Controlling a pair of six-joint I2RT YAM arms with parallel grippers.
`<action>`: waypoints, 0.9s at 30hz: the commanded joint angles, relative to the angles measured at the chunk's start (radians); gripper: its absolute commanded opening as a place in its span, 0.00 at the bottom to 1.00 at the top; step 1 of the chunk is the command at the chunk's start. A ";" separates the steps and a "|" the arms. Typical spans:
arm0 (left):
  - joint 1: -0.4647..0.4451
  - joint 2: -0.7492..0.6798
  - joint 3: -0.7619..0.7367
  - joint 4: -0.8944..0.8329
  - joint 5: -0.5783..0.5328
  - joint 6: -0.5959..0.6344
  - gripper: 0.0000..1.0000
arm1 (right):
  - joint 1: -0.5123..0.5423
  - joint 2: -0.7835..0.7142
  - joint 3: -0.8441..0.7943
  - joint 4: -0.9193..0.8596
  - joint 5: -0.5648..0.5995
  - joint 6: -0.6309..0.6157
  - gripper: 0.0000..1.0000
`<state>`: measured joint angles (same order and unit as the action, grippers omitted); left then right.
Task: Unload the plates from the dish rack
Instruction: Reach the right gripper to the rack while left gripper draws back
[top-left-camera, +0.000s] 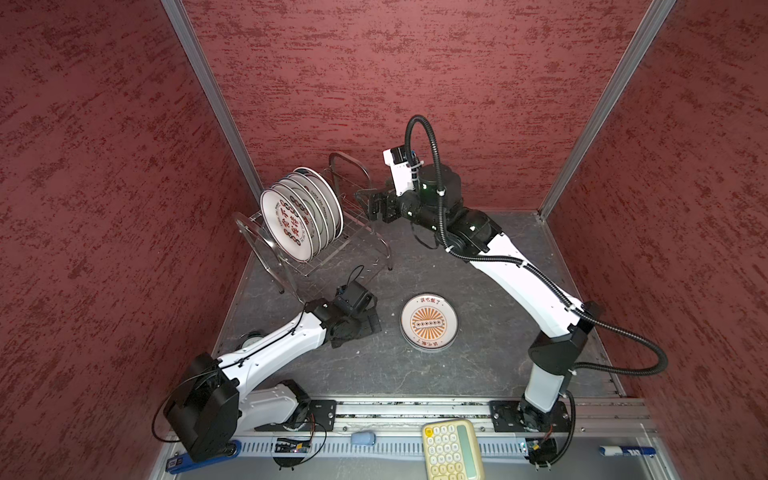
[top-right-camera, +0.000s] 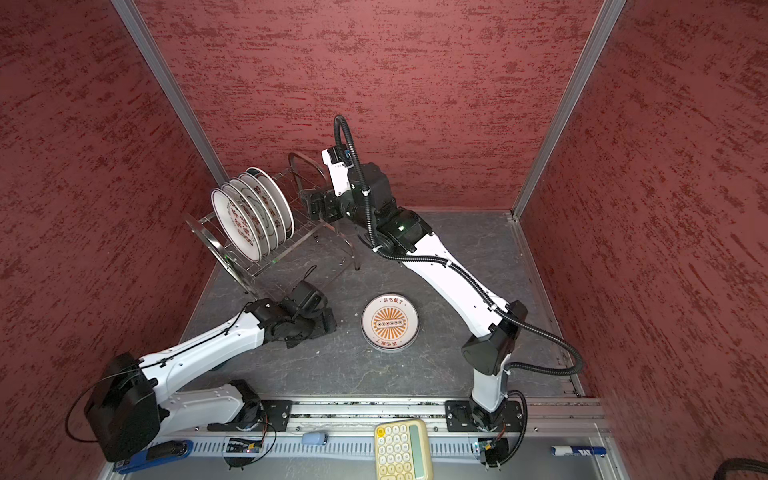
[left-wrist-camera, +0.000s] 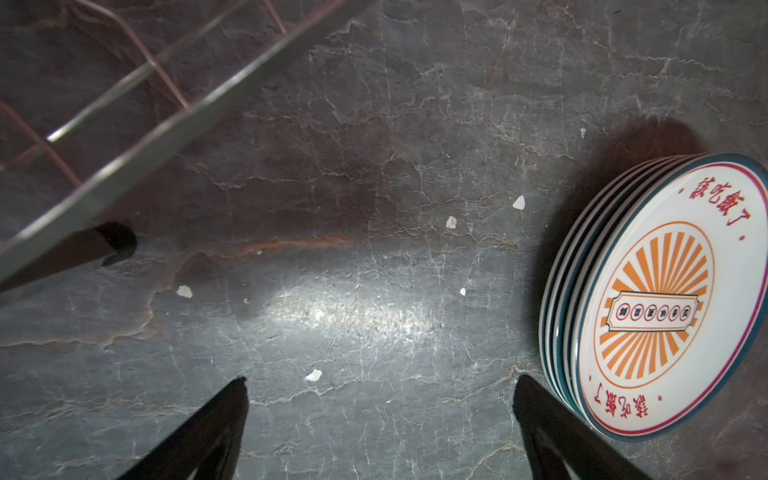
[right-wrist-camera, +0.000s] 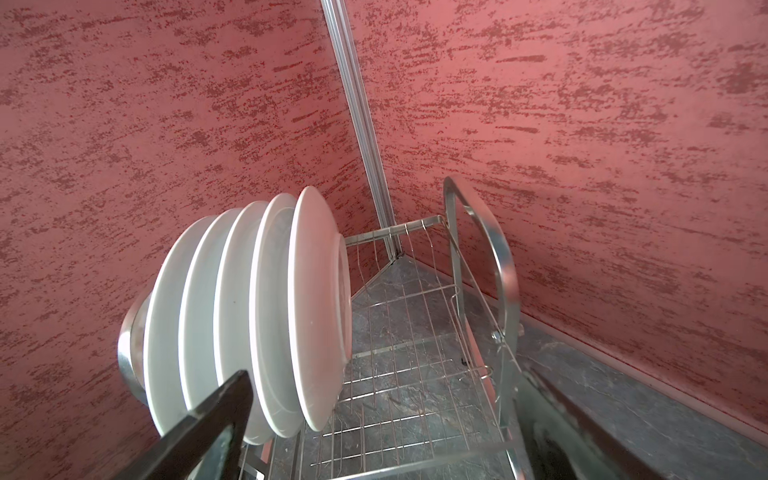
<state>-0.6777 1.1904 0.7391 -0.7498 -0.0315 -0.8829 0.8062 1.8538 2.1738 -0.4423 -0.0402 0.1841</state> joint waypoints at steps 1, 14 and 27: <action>0.009 -0.038 -0.023 0.006 -0.013 -0.007 0.99 | 0.023 0.058 0.088 -0.044 -0.002 -0.003 0.99; 0.029 -0.126 -0.078 -0.007 -0.008 -0.005 0.99 | 0.074 0.209 0.244 -0.098 0.084 -0.015 0.90; 0.038 -0.169 -0.105 -0.014 -0.006 -0.003 0.99 | 0.080 0.270 0.289 -0.102 0.131 -0.012 0.80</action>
<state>-0.6495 1.0393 0.6502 -0.7555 -0.0307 -0.8852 0.8799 2.1071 2.4203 -0.5316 0.0589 0.1833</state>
